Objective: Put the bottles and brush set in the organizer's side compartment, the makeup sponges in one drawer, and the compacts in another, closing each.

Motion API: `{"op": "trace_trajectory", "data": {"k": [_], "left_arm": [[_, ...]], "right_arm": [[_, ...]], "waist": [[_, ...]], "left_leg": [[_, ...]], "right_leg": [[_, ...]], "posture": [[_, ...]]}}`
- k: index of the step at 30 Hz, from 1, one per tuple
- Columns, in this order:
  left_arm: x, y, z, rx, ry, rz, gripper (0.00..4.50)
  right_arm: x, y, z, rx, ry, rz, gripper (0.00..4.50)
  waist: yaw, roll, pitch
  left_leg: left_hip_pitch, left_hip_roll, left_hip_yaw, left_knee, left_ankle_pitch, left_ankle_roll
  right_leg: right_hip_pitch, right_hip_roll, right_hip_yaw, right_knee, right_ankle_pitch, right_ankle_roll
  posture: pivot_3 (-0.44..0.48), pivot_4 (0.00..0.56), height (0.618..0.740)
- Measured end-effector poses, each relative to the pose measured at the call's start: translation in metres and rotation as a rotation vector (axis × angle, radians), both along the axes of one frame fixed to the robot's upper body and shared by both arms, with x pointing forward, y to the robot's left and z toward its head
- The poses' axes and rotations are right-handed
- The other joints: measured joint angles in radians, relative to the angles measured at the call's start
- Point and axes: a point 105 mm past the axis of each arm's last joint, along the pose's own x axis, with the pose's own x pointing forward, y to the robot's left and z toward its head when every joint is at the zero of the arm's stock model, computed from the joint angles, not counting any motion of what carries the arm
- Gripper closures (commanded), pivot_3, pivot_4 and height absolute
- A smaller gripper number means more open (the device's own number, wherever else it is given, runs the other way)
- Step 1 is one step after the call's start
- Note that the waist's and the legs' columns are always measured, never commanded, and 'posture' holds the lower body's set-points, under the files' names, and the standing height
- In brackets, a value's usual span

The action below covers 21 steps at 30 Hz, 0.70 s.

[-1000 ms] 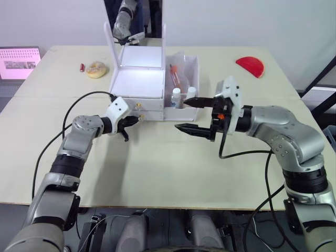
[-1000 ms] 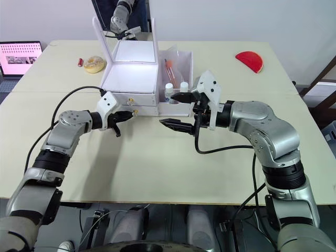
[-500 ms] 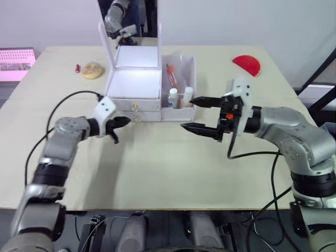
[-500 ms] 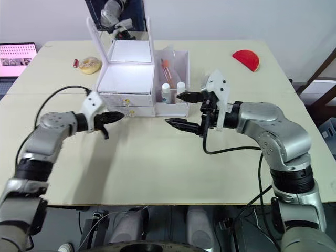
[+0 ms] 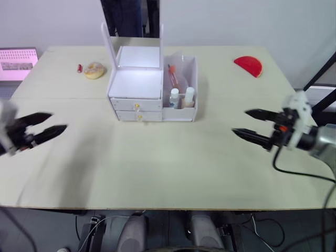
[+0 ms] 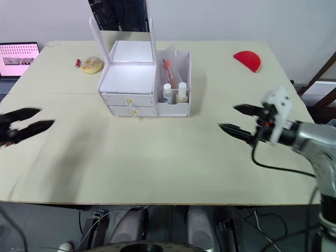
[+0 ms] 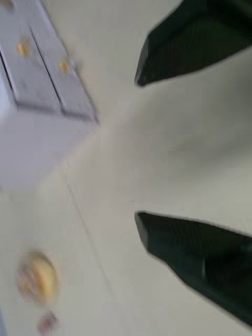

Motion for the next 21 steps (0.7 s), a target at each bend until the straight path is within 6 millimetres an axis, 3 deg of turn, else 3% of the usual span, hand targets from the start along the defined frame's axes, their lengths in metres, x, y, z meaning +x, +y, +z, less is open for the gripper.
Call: {"op": "trace_trajectory", "data": {"k": [4,7,21], "left_arm": [[-0.022,0.032,0.003,-0.004,-0.034,0.128,0.01],[-0.027,0.037,0.0,0.003,-0.031,0.149,0.01],[-0.022,0.032,0.002,0.014,-0.067,0.155,0.01]], "right_arm": [[-0.018,-0.042,-0.011,-0.006,0.015,-0.106,0.0],[-0.021,-0.057,-0.014,-0.01,0.005,-0.137,0.0],[-0.014,-0.052,-0.013,-0.033,-0.041,-0.111,0.0]], "waist": [[0.0,0.0,0.0],[-0.004,0.0,0.0],[-0.004,0.0,0.0]], "left_leg": [[0.002,0.0,0.0,0.001,0.0,0.0],[0.003,0.0,0.0,0.002,0.0,-0.001],[0.002,0.0,0.001,-0.001,0.0,-0.001]], "right_leg": [[0.002,0.0,0.0,0.0,-0.002,0.003],[0.002,0.0,0.0,0.0,-0.001,0.002],[0.001,0.0,0.0,-0.001,0.001,-0.001]], "posture": [[0.0,0.15,0.739],[0.0,0.15,0.739],[0.0,0.15,0.739]]}}
